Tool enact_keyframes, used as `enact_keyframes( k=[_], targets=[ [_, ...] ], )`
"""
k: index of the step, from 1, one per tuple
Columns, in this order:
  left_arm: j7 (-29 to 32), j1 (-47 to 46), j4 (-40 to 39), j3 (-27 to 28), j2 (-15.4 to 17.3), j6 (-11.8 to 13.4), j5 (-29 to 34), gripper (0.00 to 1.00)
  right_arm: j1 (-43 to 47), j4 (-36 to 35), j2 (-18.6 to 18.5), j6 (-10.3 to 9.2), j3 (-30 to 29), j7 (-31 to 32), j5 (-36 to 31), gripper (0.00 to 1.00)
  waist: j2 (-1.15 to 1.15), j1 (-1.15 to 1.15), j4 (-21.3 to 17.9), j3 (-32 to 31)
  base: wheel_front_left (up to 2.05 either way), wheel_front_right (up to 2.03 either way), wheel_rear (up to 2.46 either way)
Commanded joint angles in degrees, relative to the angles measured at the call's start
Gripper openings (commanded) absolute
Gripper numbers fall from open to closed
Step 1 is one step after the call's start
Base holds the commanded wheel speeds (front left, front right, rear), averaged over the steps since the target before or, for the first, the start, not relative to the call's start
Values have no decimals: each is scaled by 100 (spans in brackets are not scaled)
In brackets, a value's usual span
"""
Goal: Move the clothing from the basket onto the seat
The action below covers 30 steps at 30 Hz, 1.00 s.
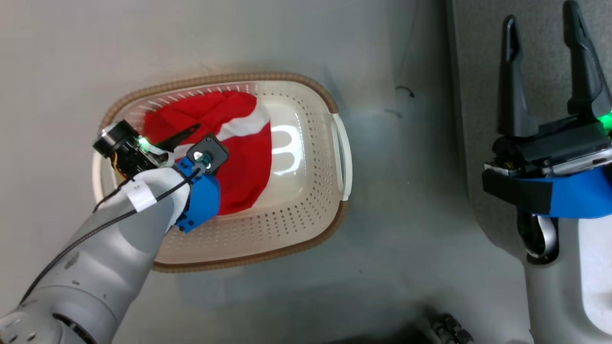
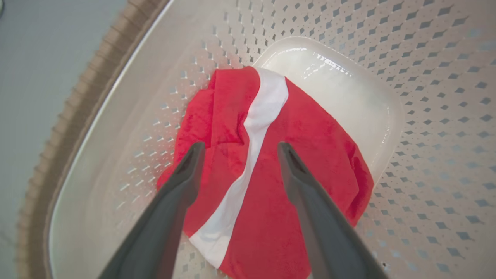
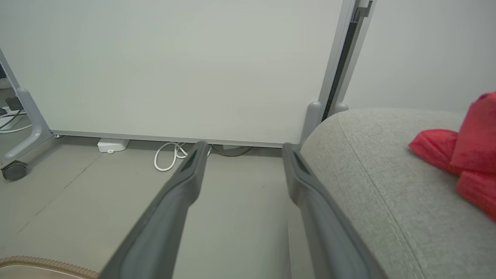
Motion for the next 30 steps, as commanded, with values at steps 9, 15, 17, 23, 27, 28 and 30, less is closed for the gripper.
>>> enact_keyframes(
  k=[9,15,17,23,27,28,30],
  targets=[
    [228,-398,231,-107,51,93,41,100,-52,-361,4,3,-10,-20,24,100,0,-1,-196,699,0,0,0],
    [373,-535,271,-253,70,187,145,100,-23,-523,4,3,-17,-20,25,100,0,-1,-232,943,0,0,0],
    [443,-592,279,-290,90,280,171,100,-25,-584,4,3,-36,-20,13,100,0,-1,-219,1007,0,0,0],
    [445,-699,289,-346,98,485,223,100,-23,-686,4,2,-13,-20,-20,100,0,-1,-180,1076,0,0,0],
    [481,-786,294,-372,101,579,238,100,-37,-724,4,2,39,-20,-73,100,0,-1,-175,1121,0,0,0],
    [494,-825,294,-409,84,633,292,100,-35,-746,4,2,35,-20,-92,100,0,-1,-164,1141,0,0,0],
    [523,-846,296,-436,47,693,292,100,-27,-791,4,2,30,-20,-113,100,0,-1,-147,1169,0,0,0]
  ],
)
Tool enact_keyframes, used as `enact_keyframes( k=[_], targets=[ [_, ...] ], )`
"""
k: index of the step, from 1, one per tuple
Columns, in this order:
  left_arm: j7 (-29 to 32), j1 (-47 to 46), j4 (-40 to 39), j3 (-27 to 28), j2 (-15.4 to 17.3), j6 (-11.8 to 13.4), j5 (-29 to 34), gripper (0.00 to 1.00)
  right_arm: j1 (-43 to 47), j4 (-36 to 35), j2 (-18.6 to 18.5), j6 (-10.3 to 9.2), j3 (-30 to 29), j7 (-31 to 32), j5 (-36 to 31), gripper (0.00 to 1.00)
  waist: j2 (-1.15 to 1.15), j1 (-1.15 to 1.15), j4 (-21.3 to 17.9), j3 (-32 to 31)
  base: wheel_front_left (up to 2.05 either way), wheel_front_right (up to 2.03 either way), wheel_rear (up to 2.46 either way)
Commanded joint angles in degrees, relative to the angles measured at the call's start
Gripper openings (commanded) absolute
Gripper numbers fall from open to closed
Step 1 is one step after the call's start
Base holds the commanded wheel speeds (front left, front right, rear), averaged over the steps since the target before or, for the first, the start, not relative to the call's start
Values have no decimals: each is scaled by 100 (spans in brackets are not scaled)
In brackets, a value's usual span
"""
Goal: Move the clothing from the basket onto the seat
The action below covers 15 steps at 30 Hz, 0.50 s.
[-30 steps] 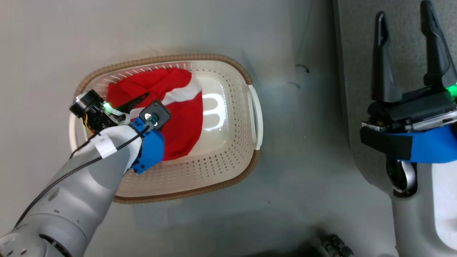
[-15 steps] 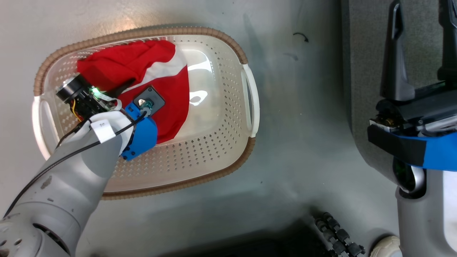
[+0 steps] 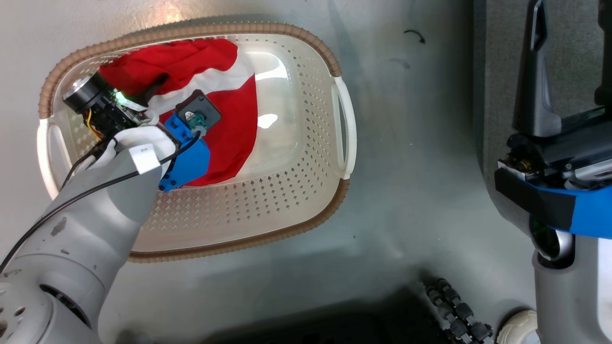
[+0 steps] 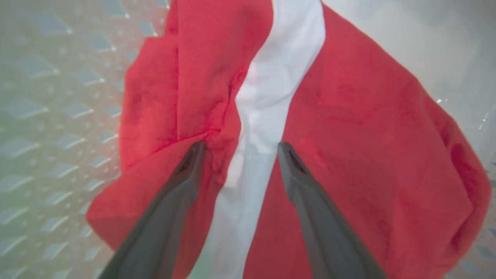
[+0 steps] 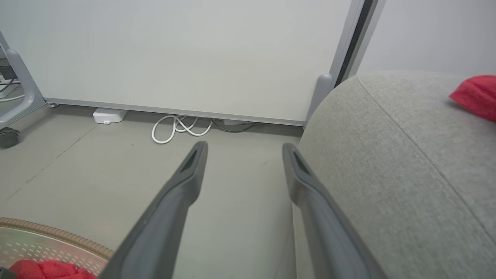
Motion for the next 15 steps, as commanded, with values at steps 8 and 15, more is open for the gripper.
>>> enact_keyframes(
  k=[8,15],
  targets=[
    [186,-148,17,-58,-68,188,-3,100,48,-116,5,2,16,-20,-150,100,0,0,60,76,0,0,0],
    [407,-49,16,5,-205,77,-180,100,116,-178,5,3,-3,-20,-195,100,0,0,40,157,0,0,0]
  ],
)
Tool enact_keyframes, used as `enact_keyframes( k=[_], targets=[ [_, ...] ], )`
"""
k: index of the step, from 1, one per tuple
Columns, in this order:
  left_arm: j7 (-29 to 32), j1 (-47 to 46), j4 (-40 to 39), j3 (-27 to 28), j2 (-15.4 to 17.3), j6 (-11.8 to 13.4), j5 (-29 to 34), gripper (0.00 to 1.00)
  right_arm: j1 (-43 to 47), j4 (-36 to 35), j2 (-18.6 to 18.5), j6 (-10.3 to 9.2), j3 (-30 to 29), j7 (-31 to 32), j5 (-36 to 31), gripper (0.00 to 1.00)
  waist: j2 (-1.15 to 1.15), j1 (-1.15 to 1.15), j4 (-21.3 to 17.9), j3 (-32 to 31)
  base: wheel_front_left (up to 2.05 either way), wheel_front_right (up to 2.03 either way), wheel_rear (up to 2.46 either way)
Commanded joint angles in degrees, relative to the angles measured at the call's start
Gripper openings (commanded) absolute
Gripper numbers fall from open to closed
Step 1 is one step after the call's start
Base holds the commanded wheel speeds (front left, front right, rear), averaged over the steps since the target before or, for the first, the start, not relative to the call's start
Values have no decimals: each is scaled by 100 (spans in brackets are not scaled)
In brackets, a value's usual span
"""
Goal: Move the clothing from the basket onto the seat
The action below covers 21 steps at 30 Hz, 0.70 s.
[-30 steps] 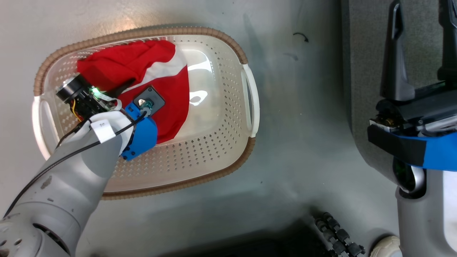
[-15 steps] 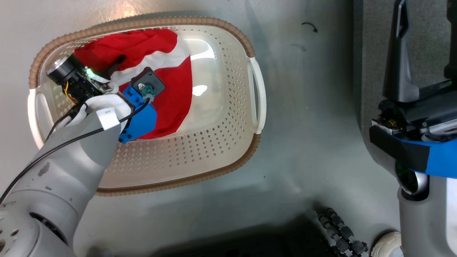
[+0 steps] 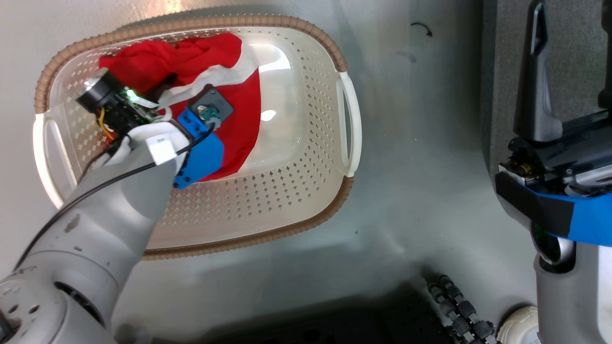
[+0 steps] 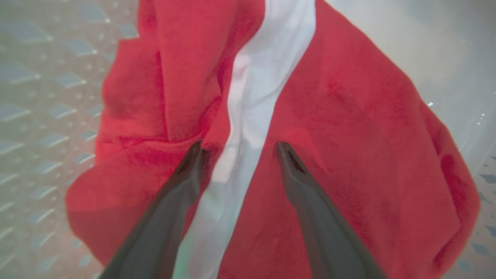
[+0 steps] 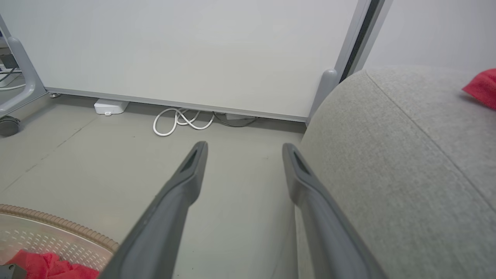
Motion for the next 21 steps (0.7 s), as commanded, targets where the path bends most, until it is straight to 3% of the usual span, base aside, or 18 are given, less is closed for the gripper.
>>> enact_keyframes(
  k=[1,7,12,13,14,15,16,21],
  targets=[
    [34,16,10,25,-34,-10,-67,100,49,-32,5,1,-20,-20,-25,100,0,-1,7,14,0,0,0],
    [280,84,10,-24,-225,-7,-114,100,135,-104,5,1,-27,-20,-78,100,0,-1,28,43,0,0,0],
    [315,122,10,-31,-112,-126,-164,100,249,-173,5,1,-51,-20,-173,100,0,-1,47,13,0,0,0],
    [336,113,10,-42,-86,-168,-169,80,275,-189,5,2,-55,-20,-176,100,0,-1,48,12,0,0,0],
    [345,97,10,-44,-60,-202,-183,49,287,-201,6,2,-57,-20,-192,100,0,-1,48,12,0,0,0],
    [358,63,11,-57,-24,-225,-165,32,299,-220,6,2,-59,-20,-217,100,0,-1,47,14,0,0,0],
    [372,29,11,-70,4,-264,-148,0,312,-234,6,2,-61,-20,-234,100,0,-1,47,18,0,0,0],
    [337,-129,10,-66,9,-300,-196,0,262,-241,6,2,-32,-20,-261,100,0,-1,36,59,0,0,0]
  ],
)
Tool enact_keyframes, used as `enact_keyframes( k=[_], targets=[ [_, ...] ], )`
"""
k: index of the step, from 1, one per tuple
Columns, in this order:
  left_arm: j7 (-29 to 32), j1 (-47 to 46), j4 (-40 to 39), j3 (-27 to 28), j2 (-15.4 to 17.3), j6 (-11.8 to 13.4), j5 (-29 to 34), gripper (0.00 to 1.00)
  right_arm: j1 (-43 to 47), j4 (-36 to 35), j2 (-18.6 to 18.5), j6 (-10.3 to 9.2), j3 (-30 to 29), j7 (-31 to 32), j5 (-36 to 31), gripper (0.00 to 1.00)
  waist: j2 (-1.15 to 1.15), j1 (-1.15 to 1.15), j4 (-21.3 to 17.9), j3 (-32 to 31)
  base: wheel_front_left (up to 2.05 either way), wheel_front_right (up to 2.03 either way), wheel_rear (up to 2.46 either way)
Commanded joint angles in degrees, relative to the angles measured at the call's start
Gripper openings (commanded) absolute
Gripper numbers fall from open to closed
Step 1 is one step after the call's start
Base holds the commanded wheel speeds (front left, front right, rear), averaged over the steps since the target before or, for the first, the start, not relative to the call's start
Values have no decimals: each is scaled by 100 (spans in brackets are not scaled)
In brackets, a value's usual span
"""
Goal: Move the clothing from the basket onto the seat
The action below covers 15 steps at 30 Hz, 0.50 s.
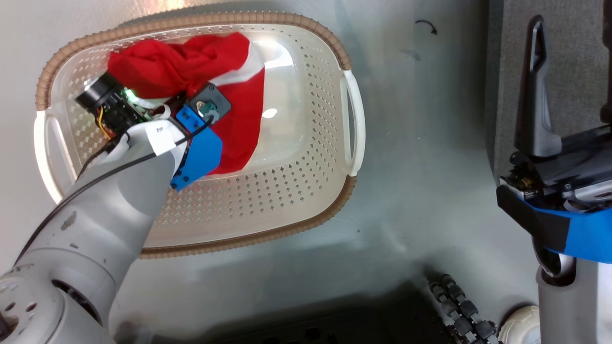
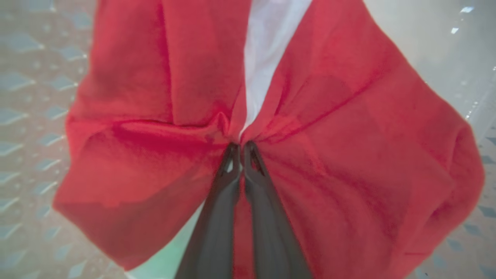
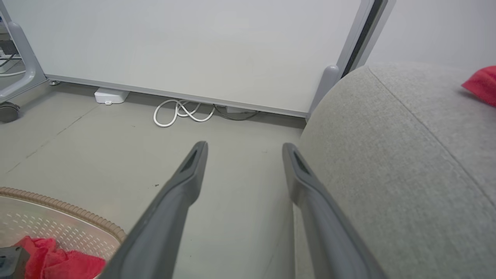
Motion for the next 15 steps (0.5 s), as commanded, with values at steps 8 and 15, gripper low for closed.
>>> enact_keyframes(
  k=[8,15],
  targets=[
    [-112,-261,5,-13,-115,83,-52,0,-226,81,6,1,66,-20,40,100,0,0,-15,14,0,0,0],
    [-417,-51,5,-35,-309,-18,-112,0,-288,168,6,1,15,-20,52,100,0,0,123,-265,0,0,0]
  ],
)
